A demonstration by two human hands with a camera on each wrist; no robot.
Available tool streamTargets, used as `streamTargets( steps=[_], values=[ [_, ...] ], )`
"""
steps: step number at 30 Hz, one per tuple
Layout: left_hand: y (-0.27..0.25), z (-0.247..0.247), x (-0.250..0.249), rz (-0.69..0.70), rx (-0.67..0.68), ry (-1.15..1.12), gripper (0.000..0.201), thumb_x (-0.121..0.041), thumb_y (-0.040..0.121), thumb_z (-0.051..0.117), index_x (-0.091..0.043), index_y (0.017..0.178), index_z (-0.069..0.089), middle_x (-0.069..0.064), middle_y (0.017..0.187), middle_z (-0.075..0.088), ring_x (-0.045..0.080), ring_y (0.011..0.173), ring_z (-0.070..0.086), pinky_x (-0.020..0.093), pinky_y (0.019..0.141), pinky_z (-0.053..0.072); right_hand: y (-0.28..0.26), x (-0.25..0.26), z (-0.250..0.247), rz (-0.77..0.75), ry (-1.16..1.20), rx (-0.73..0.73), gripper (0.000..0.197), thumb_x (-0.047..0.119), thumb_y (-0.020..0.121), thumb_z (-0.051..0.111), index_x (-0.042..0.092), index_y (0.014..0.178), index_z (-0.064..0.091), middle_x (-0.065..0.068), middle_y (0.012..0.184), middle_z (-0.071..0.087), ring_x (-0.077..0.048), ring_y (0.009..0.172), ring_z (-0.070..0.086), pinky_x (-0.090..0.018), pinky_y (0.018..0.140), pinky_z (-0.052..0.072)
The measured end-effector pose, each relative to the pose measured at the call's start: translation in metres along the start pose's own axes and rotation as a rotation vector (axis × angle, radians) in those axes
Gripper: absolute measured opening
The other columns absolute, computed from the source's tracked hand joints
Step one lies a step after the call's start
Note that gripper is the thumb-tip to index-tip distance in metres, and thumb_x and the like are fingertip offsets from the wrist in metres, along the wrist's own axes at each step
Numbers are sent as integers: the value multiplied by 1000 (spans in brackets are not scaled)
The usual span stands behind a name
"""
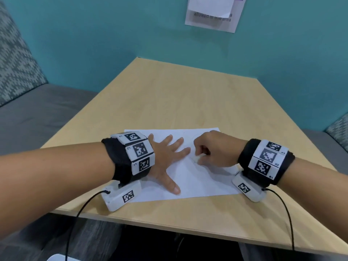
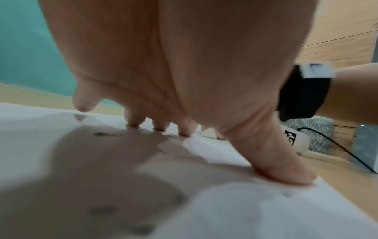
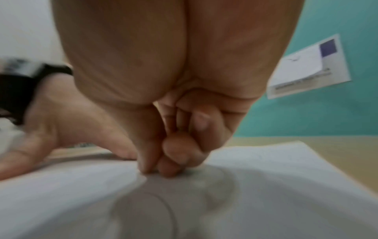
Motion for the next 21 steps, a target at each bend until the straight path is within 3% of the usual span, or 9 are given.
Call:
streamTargets(
  steps=[2,4,6,10,14,18,21],
  values=[
    [1,-1,0,2,3,-14,123,-83,71,58,-40,151,-26,-4,161,-32,27,150,-24,73,112,-3,-2,4,3,-11,-4,9,5,18,81,65,18,80,60,8,70,55,-16,69,51,-20,58,38],
    [1,-1,-1,22,8,-28,123,-82,71,60,-43,150,-26,-3,161,-32,28,150,-24,74,111,-3,-11,29,13,-115,19,66,26,14,80,62,32,68,49,12,64,51,-12,63,48,-16,55,34],
    [1,-1,0,25,14,-23,123,-83,70,60,-44,150,-25,-4,161,-32,27,150,-25,74,111,-3,-10,29,14,-121,16,83,35,12,80,62,37,64,42,13,62,48,-7,59,44,-15,55,35],
    [-1,-1,-1,4,15,-4,124,-83,71,58,-38,152,-26,-5,161,-33,25,150,-25,72,112,-4,-1,-7,0,16,-20,-15,6,17,79,65,17,79,59,11,67,52,-15,66,49,-25,61,42],
    [0,-1,0,28,6,-16,123,-83,71,58,-42,149,-27,-4,161,-33,26,150,-25,72,112,-4,-8,18,14,-100,20,67,10,16,79,64,18,76,54,9,64,52,-7,58,44,-18,55,36],
    [-2,-1,1,6,26,-14,124,-83,72,58,-39,151,-26,-6,160,-34,24,149,-26,70,113,-5,1,-13,2,16,-3,0,6,18,79,66,15,82,61,13,66,50,-8,62,46,-23,60,38],
    [2,-3,0,6,26,-1,124,-83,71,58,-38,152,-25,-5,161,-32,25,150,-25,71,113,-5,2,-16,6,12,-14,-9,2,16,80,63,15,80,60,13,64,49,-6,59,45,-23,58,38]
  ],
)
Point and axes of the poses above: each hand's wrist, its own y-axis towards the middle knuckle, its own z-axis out of the palm, x = y × z, the point moved 6 cm from there along y, towards the middle knuckle
